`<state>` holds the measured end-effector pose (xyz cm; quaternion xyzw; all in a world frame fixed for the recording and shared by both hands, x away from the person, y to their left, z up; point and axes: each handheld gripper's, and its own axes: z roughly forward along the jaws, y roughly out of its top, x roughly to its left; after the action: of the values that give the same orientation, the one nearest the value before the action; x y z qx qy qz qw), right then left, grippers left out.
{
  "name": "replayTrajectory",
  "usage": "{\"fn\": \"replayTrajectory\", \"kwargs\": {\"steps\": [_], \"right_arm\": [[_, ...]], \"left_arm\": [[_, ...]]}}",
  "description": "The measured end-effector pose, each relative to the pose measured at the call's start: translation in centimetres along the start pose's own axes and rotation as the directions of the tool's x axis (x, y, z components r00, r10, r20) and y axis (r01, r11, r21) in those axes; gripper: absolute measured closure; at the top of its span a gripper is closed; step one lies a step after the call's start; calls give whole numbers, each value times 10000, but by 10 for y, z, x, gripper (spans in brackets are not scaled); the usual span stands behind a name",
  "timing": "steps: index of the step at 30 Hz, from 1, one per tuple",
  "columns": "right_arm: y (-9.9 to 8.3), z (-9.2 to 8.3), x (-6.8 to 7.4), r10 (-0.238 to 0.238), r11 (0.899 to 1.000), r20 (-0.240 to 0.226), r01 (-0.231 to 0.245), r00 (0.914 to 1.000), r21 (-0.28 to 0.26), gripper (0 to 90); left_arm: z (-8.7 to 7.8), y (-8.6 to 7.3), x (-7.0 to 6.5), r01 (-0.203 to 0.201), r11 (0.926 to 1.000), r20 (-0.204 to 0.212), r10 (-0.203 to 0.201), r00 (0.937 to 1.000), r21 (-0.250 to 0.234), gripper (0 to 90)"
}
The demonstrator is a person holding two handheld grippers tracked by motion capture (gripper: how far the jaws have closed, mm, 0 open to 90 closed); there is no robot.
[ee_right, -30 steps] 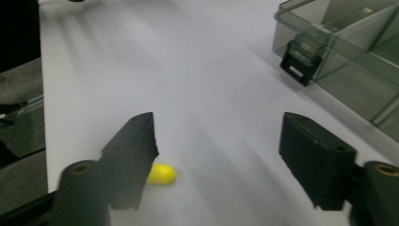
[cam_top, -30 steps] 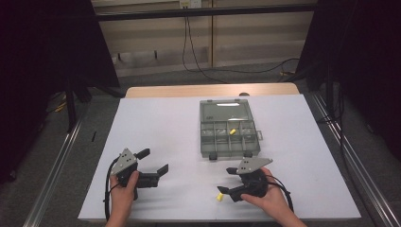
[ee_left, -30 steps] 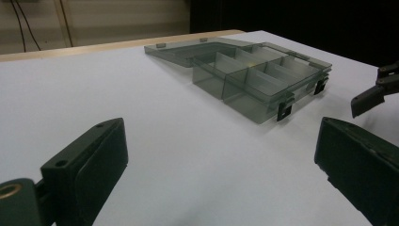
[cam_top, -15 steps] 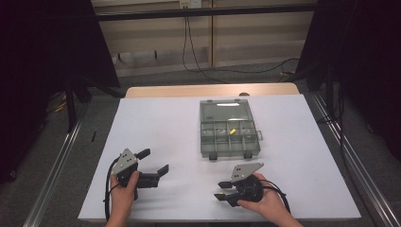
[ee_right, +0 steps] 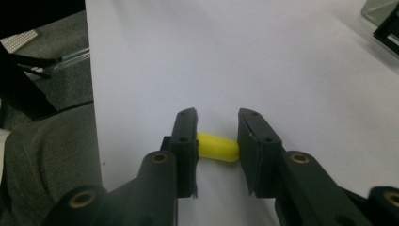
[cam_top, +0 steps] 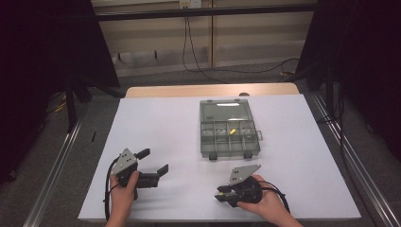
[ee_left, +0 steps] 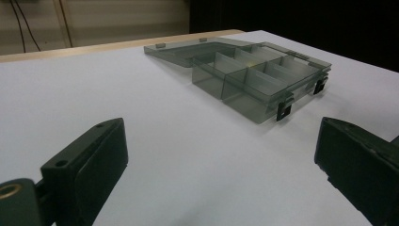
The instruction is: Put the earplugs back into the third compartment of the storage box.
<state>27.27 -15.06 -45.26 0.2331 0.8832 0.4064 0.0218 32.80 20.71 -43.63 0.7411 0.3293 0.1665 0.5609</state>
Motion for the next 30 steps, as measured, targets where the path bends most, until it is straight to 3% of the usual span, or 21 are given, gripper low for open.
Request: {"fn": "replayTrajectory", "kwargs": {"steps": [5,12,21,30], "right_arm": [[0,-1,-1,44,10000,-46,-44,10000,1,712],[1,-8,-6,468,9976,3,-468,9989,-512,713],[3,-21,-17,943,9892,527,-876,9942,-1175,713],[6,-31,-32,1531,9766,948,-1359,9836,-1666,710]], "left_arm": [[0,0,0,8,10000,18,-8,10000,-6,33],[0,0,0,-1,10000,18,1,10000,-3,33],[0,0,0,11,10000,-1,-11,10000,-22,33],[-1,1,0,49,10000,10,-49,10000,-54,33]]}}
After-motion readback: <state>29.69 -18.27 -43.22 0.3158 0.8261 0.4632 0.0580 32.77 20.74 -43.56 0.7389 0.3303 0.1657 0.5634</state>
